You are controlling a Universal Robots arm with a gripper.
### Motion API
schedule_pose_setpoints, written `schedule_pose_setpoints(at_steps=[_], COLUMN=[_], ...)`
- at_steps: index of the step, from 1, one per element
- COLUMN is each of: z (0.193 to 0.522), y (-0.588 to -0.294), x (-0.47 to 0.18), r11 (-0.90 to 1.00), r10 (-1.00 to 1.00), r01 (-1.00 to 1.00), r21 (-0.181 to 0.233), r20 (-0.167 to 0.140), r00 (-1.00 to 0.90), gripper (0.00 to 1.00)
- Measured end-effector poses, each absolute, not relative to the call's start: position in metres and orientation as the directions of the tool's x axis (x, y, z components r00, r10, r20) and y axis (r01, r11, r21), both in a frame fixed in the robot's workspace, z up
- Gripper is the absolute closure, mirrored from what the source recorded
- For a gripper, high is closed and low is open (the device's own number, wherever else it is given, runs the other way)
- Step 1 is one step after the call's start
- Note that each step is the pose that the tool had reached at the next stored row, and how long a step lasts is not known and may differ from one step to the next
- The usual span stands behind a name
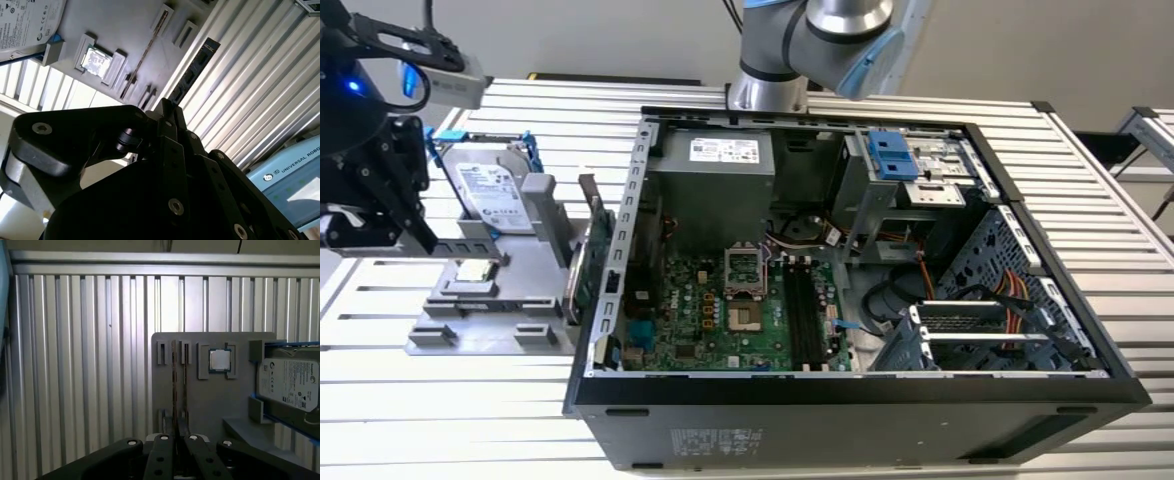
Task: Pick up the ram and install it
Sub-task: 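Pick up the ram and move it above insertion slot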
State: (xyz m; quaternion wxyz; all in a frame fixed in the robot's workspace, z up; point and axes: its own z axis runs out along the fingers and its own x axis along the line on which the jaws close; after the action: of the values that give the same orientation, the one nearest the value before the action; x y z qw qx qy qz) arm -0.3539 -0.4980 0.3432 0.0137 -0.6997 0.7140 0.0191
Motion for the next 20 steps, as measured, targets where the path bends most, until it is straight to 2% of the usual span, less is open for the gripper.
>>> schedule_pose_setpoints(at_steps=[20], z=[0.355], y=[-0.498], x=[-0.354], r11=[0.020], r10=[-0.999], r01=[-1.000], r21=[0.008], r20=[-0.047], r00=[-0.020], gripper=[1.00])
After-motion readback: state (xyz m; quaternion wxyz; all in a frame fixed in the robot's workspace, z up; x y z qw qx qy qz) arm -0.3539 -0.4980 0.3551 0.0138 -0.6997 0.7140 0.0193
